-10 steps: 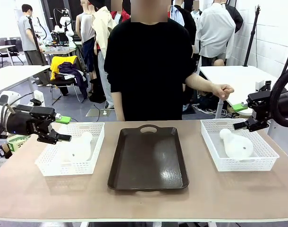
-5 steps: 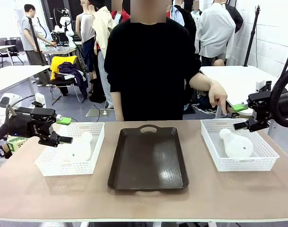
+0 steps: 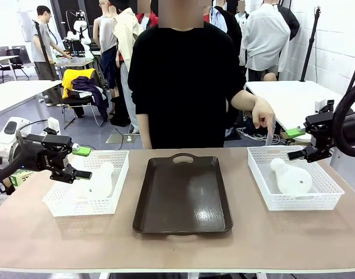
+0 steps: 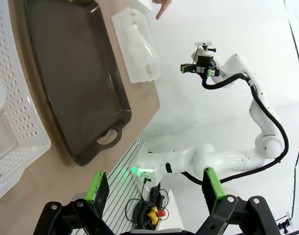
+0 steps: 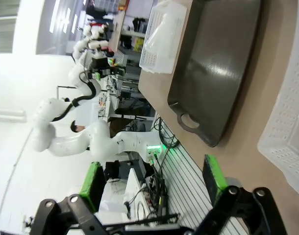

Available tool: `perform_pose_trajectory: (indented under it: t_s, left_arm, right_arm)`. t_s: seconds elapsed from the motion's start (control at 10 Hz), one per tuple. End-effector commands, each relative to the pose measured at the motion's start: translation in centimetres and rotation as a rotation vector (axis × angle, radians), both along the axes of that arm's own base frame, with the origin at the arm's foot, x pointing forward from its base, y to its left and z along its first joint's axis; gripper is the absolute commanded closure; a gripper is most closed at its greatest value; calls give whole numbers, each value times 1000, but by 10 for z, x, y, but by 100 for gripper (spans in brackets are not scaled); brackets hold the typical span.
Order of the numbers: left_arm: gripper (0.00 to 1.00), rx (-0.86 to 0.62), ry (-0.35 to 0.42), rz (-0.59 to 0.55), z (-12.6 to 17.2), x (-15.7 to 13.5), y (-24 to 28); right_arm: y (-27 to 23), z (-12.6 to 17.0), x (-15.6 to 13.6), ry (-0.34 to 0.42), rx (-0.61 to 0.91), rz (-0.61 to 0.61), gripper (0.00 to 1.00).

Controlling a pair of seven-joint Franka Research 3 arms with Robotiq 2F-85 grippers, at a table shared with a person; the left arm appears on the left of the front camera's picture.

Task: Prepare the laboratory tools.
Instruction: Pick up the Big flask that the person points to.

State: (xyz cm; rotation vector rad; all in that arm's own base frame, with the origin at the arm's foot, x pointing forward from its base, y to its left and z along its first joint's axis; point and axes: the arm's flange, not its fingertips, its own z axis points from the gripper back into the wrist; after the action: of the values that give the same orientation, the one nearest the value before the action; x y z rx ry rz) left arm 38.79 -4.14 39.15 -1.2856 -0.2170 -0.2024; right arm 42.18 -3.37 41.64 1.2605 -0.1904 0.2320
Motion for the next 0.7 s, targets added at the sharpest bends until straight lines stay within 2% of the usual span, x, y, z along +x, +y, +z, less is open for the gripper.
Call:
perform_pose_trajectory:
  t_s: [0.0,0.1,0.4,0.6]
  left_arm:
    - [0,1,-44,12,9,-2,3]
    - [0,1,-44,12,9,-2,3]
    - [0,1,-44,12,9,-2,3]
    - [0,1,-44,12,9,-2,3]
  right_arm:
    - [1,1,0,9,0,-2,0]
    - [0,0,0,0,0,0,0]
    - [-4,27,-2,-53,-112,-20,0]
    - [-13,49,4,-60,-250,-61,0]
